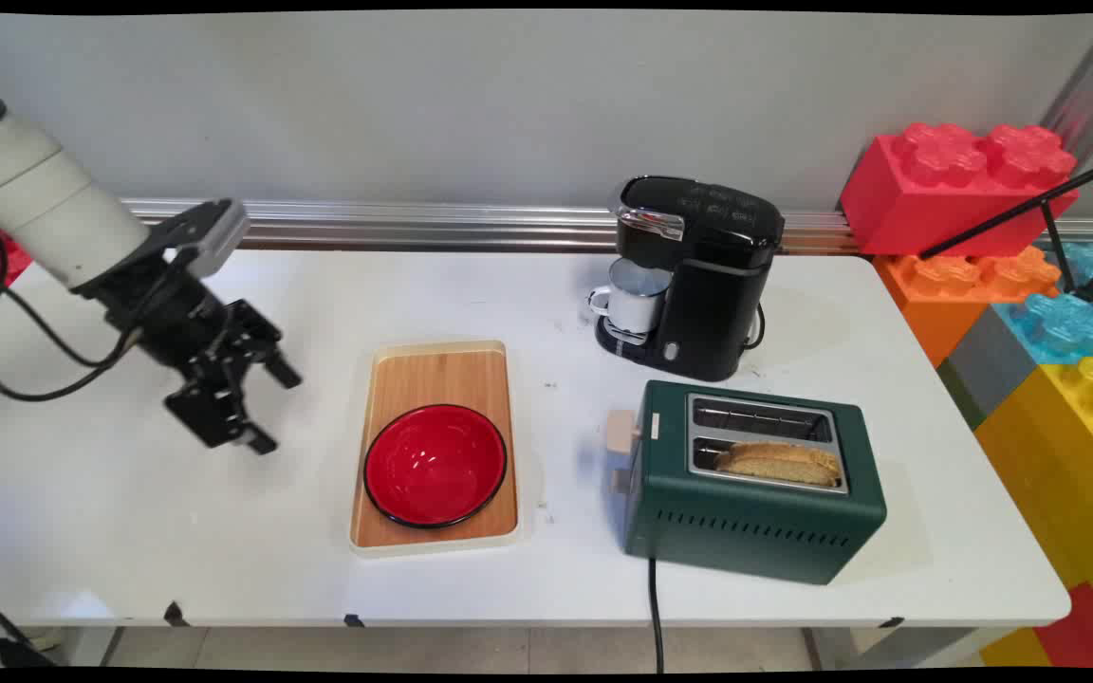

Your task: Press the toaster switch

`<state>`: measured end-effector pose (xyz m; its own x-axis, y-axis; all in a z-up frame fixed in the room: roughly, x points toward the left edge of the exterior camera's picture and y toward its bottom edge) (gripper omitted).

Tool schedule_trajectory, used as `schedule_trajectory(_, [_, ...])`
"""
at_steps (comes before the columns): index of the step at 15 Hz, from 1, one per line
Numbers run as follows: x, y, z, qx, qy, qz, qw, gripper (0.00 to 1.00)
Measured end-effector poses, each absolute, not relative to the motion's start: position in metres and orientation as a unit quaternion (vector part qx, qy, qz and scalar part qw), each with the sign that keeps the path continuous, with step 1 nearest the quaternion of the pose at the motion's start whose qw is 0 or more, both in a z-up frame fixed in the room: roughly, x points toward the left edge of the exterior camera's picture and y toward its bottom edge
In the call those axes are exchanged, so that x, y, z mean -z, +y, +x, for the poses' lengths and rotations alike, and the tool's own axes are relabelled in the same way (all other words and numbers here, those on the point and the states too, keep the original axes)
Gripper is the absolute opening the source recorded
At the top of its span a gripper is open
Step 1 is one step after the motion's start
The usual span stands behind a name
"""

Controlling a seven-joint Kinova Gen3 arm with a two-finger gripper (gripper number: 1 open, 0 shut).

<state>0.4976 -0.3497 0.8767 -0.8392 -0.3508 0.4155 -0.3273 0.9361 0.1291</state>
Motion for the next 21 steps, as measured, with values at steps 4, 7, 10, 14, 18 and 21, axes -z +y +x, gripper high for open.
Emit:
schedule_trajectory(4, [-0.895, -0.359, 0.477, 0.016, -0.935, 0.171, 0.309, 1.00])
schedule_trajectory(7, [-0.903, -0.362, 0.470, 0.013, -0.923, 0.167, 0.346, 1.00])
schedule_trajectory(10, [-0.908, -0.363, 0.466, 0.010, -0.913, 0.161, 0.376, 1.00])
schedule_trajectory(14, [-0.913, -0.363, 0.462, 0.007, -0.903, 0.149, 0.403, 0.00])
schedule_trajectory(18, [-0.915, -0.363, 0.459, 0.007, -0.897, 0.140, 0.420, 0.00])
schedule_trajectory(21, [-0.914, -0.363, 0.458, 0.007, -0.894, 0.137, 0.427, 0.00])
